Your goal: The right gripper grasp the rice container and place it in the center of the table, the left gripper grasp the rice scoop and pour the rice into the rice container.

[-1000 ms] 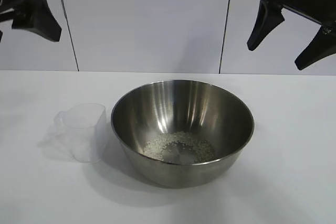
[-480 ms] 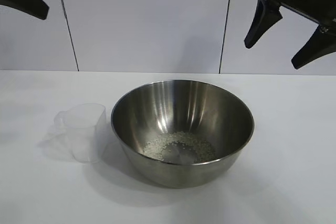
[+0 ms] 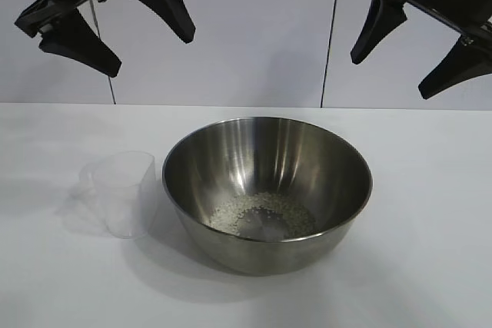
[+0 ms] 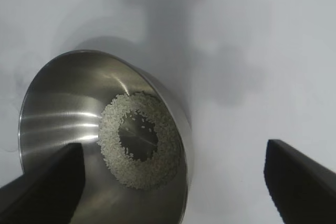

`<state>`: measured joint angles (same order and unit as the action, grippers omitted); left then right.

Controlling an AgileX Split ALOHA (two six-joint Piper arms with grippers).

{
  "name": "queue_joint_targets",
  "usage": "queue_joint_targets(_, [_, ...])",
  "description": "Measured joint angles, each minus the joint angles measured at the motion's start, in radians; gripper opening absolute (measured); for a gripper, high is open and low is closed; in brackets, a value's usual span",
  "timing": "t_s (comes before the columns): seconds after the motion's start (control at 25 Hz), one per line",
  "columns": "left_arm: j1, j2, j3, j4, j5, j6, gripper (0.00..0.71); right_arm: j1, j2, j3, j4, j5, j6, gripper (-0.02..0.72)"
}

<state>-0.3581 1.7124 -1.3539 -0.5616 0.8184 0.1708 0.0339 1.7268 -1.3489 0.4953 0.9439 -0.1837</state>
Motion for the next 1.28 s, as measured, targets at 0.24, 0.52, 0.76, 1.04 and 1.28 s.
queue_joint_targets(0.24, [0.0,0.044,-0.009,0.0,0.016,-0.003,0.693,0.0,0.0,0.0,0.0,-0.005,0.0,0.642])
queue_joint_targets(0.52, [0.0,0.057,-0.009,-0.001,0.02,-0.005,0.693,0.0,0.0,0.0,0.003,-0.005,0.0,0.642])
queue_joint_targets(0.76, [0.0,0.057,-0.009,-0.001,0.013,-0.006,0.694,0.0,0.0,0.0,0.012,-0.005,0.0,0.642])
queue_joint_targets(1.04, [0.0,0.057,-0.009,-0.001,-0.003,-0.006,0.694,0.0,0.0,0.0,0.014,-0.005,0.0,0.642])
queue_joint_targets(1.28, [0.0,0.057,-0.009,-0.001,-0.007,-0.007,0.694,0.0,0.0,0.0,0.014,-0.016,0.0,0.642])
